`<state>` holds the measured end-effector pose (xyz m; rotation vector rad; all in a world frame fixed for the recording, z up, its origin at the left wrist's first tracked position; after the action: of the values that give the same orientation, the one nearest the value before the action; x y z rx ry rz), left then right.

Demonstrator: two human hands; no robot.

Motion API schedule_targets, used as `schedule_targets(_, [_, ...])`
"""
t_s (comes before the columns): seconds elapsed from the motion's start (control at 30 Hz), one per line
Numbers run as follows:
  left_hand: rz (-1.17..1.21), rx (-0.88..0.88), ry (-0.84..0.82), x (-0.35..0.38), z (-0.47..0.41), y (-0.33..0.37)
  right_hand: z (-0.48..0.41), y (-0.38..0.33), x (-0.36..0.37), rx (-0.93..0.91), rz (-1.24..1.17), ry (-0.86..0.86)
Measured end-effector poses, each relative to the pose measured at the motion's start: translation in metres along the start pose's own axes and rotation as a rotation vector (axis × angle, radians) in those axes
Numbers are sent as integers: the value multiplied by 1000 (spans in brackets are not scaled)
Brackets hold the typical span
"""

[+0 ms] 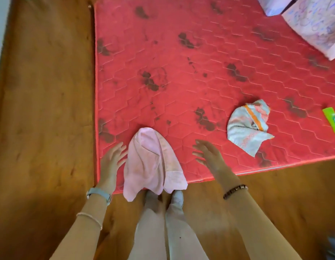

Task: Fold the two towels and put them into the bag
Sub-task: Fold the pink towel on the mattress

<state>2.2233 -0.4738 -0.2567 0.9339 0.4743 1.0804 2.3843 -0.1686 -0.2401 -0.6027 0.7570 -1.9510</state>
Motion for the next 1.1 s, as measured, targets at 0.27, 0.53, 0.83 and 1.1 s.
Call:
schedule_targets(0.27, [-150,-77,7,3,-39,-84,-80,79,9,72,235,-46])
schedule_targets(0.53, [-242,-55,-81,31,-98,-175,-133,182,18,32,337,-36])
schedule_targets(0.83, [-505,92,19,54,-131,-236,-161,232,22,5,675,117])
schedule_targets(1.1, [-695,117,187,54,-150,-249,-178,246,50,1,793,141])
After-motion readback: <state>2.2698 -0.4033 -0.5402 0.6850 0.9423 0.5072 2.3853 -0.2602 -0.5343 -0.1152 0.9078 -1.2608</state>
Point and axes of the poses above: each hand's wrist, its own z-axis away from the middle knuckle, its own x-axis out of the palm, y = z × x, the point moved 10 cm from there along -z, towards the middle knuckle, and after that the axes turned 12 degrees about -y, right-handed, at the moved point
